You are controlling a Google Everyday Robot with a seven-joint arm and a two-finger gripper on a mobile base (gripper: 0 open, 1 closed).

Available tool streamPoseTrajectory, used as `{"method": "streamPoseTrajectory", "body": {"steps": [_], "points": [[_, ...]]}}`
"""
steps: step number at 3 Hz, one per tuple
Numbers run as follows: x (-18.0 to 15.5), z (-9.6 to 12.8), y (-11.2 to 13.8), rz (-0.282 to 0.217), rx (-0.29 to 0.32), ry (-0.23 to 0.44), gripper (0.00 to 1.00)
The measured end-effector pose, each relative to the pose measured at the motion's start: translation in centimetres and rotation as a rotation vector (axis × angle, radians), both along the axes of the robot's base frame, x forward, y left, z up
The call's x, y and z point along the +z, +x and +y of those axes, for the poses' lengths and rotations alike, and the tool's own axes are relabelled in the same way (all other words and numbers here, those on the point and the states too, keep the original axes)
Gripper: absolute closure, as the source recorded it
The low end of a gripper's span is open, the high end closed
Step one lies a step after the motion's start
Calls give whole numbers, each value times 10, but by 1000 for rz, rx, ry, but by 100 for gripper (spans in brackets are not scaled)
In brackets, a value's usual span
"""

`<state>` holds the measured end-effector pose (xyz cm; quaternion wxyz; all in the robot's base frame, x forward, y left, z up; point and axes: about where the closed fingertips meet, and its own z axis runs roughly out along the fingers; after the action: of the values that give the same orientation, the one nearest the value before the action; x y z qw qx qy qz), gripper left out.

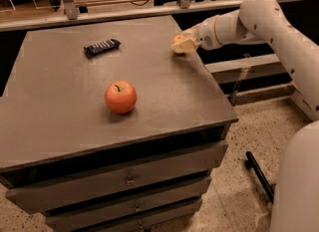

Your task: Move orange near apple

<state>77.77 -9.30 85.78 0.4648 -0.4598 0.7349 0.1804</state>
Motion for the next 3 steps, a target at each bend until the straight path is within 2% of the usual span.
{"method": "streamPoseTrajectory", "body": {"steps": [1, 2, 3], "points": [[5, 4, -2, -5, 26, 12, 85], [47, 11, -18, -75, 90, 47, 100], [47, 12, -18, -75, 91, 47, 100]]}}
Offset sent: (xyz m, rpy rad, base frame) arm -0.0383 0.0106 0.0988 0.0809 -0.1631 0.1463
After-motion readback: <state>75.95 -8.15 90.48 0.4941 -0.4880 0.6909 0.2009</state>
